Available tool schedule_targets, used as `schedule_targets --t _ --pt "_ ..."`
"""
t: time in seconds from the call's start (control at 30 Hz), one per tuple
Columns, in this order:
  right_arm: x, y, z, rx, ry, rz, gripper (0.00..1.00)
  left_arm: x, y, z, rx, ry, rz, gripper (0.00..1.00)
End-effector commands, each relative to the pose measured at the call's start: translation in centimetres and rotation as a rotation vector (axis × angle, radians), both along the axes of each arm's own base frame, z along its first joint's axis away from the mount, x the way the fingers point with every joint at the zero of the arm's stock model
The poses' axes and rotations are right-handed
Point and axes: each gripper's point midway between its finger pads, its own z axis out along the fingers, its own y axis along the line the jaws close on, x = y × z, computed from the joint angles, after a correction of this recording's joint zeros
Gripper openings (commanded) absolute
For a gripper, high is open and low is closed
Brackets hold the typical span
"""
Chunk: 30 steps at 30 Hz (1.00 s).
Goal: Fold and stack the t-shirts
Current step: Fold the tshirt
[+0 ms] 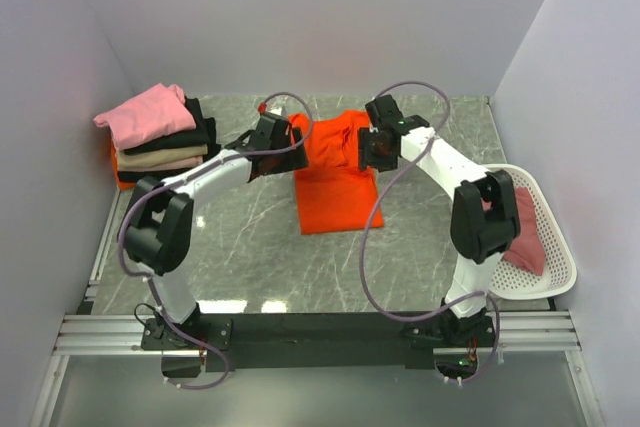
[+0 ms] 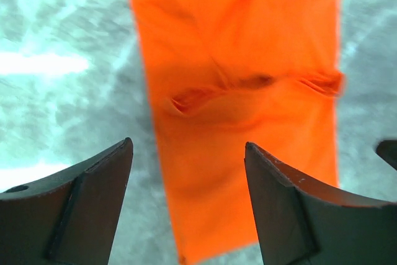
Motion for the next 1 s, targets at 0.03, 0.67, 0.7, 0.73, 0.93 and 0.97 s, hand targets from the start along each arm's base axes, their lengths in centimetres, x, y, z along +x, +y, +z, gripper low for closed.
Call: schedule_targets --t 0.03,0.67,0.7,0.73,0.93,0.97 --pt "-1.0 2.4 1.8 0.130 -0.024 0.086 0.57 -2.6 -4.4 3.1 -0.104 -0.092 -0.064 0.78" --pt "-7.6 -0.8 -4.5 0.083 0.080 -0.008 0.56 -10.3 -8.1 -4.1 -0.054 0.004 -0.103 0.78" --pt "-8.5 -1.3 -5.2 0.071 0.096 -0.013 0.56 -10.3 -7.6 -2.8 -0.064 -0.031 -0.082 0.79" --pt "-8.7 -1.5 -5.2 0.069 0.090 -0.018 0.56 -10.6 -7.4 -2.5 -0.065 -0.041 -0.080 0.79" --pt "-9.8 -1.8 -6.8 0.072 0.123 -0.023 0.57 -12.3 -4.3 -4.1 0.016 0.010 -0.028 0.80" --pt "-9.9 -1.7 -7.0 0.073 0.125 -0.021 0.57 -12.5 -4.0 -4.4 0.019 0.018 -0.015 0.80"
